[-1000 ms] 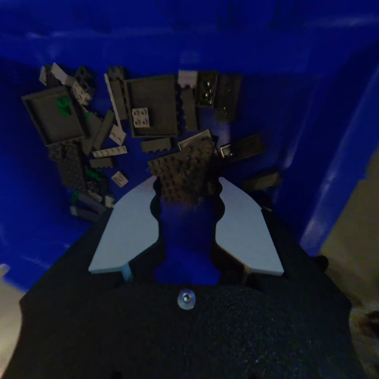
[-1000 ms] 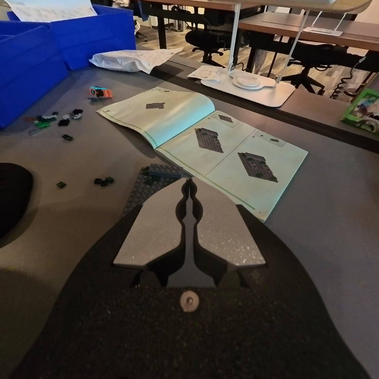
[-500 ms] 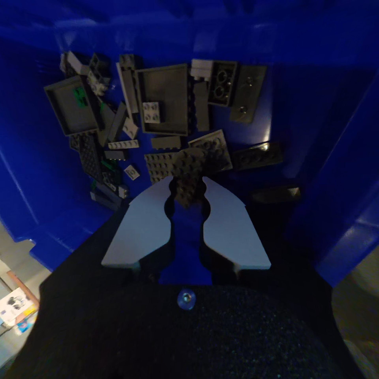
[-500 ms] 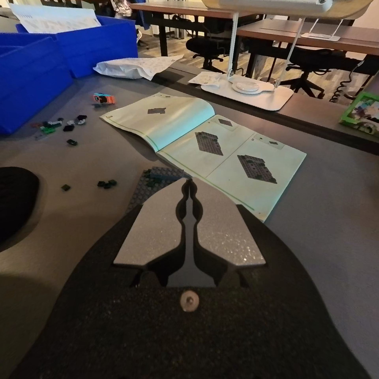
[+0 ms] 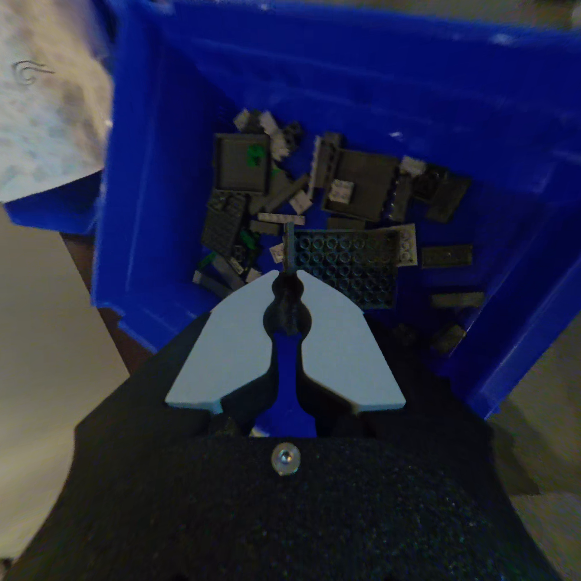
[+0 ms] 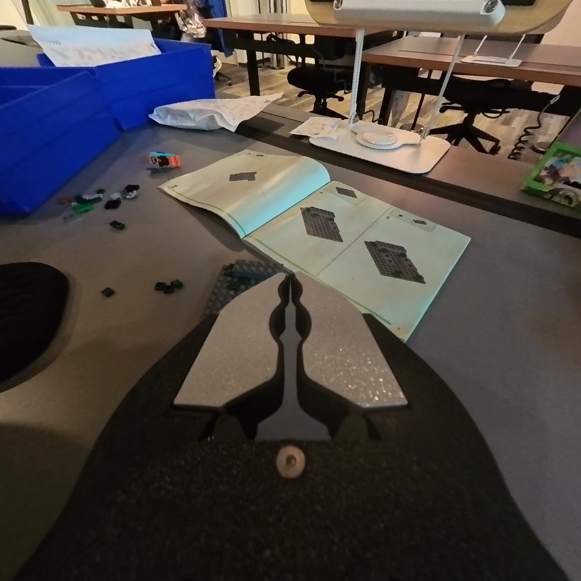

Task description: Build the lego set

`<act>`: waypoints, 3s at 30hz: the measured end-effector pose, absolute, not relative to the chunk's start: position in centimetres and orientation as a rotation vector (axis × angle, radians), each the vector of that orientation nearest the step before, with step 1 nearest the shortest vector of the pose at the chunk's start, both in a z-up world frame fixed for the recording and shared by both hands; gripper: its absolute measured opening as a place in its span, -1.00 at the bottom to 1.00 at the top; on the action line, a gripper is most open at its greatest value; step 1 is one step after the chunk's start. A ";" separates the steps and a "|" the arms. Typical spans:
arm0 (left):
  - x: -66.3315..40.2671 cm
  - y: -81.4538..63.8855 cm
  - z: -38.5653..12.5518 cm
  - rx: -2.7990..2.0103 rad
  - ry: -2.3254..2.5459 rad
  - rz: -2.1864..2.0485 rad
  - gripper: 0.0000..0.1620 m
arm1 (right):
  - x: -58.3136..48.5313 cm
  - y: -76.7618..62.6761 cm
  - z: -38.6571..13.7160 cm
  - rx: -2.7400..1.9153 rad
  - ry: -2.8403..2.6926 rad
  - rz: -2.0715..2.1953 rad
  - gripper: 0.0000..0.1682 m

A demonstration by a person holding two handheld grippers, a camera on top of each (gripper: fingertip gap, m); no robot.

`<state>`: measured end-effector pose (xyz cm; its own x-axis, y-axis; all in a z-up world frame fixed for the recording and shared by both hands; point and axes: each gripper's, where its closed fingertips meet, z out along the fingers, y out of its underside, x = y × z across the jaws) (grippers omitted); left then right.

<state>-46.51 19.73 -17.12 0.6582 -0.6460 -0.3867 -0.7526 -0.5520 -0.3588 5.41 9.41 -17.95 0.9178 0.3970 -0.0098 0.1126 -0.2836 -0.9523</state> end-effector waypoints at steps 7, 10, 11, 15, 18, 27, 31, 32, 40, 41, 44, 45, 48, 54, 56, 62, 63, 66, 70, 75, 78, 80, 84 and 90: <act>-46.8 19.7 -15.7 -2.422 0.983 0.044 -0.93 | 5.4 9.3 -17.9 -1.850 -0.376 0.295 -1.00; -46.4 19.3 -15.8 -2.428 0.979 -0.021 -0.93 | 5.4 9.3 -17.9 -1.850 -0.378 0.296 -1.00; -46.2 19.1 -16.0 -2.431 0.984 -0.035 -0.93 | 5.3 9.3 -17.9 -1.850 -0.380 0.296 -0.99; -45.3 17.8 -17.0 -2.448 1.032 -0.097 -0.93 | 5.2 9.2 -17.8 -1.849 -0.384 0.296 -0.99; -43.9 16.2 -17.9 -2.462 1.089 -0.202 -0.93 | 5.2 9.2 -17.8 -1.848 -0.385 0.296 -0.99; -41.7 14.3 -18.2 -2.438 1.196 -0.325 -0.63 | 5.1 9.2 -17.8 -1.849 -0.389 0.300 -0.99; -44.9 17.2 -17.6 -2.456 1.124 -0.126 -0.60 | 5.2 9.2 -17.8 -1.847 -0.387 0.303 -0.99; -45.9 18.0 -17.6 -2.466 1.112 -0.080 -0.60 | 5.2 9.2 -17.8 -1.848 -0.387 0.303 -0.99; -52.3 25.6 -18.0 -2.487 1.080 0.242 -0.67 | 5.1 9.2 -17.9 -1.852 -0.389 0.300 -0.99; -52.2 26.3 -18.5 -2.483 1.106 0.246 -0.67 | 5.1 9.2 -17.9 -1.853 -0.390 0.299 -0.99; -52.0 27.6 -20.4 -2.491 1.199 0.309 -0.65 | 5.2 9.2 -17.9 -1.854 -0.387 0.297 -0.99; -51.8 27.9 -21.1 -2.492 1.230 0.322 -0.64 | 5.2 9.2 -17.9 -1.853 -0.384 0.296 -0.99; -51.5 28.6 -22.7 -2.497 1.291 0.378 -0.61 | 5.4 9.2 -17.8 -1.852 -0.379 0.293 -0.99; -50.9 29.2 -24.4 -2.488 1.373 0.416 -0.60 | 5.4 9.2 -18.0 -1.858 -0.380 0.293 -0.99; -50.8 29.2 -24.4 -2.493 1.371 0.420 -0.60 | 5.5 9.2 -18.0 -1.858 -0.377 0.293 -0.99; -50.7 28.9 -23.6 -2.436 1.399 0.453 -0.91 | 5.6 9.3 -18.0 -1.858 -0.374 0.294 -0.99; -50.9 28.9 -23.2 -2.433 1.387 0.459 -0.92 | 5.5 9.3 -18.0 -1.857 -0.374 0.294 -0.99; -51.5 29.0 -22.1 -2.415 1.360 0.464 -0.94 | 5.5 9.3 -18.0 -1.858 -0.380 0.293 -0.99; -51.9 28.7 -20.3 -2.386 1.334 0.477 -0.94 | 5.5 9.2 -17.9 -1.853 -0.376 0.293 -0.99; -51.9 27.3 -17.5 -2.338 1.302 0.489 -0.95 | 5.4 9.2 -17.9 -1.853 -0.381 0.294 -0.99; -51.5 25.8 -16.2 -2.323 1.288 0.470 -0.95 | 5.3 9.2 -17.9 -1.852 -0.384 0.297 -0.99; -51.0 24.5 -15.8 -2.315 1.295 0.452 -0.95 | 5.3 9.2 -17.8 -1.850 -0.384 0.298 -0.99; -49.2 21.1 -16.0 -2.314 1.347 0.393 -0.95 | 5.3 9.2 -17.9 -1.851 -0.388 0.297 -0.99; -46.3 16.1 -18.3 -2.343 1.443 0.285 -0.94 | 5.1 9.2 -18.0 -1.856 -0.397 0.289 -0.99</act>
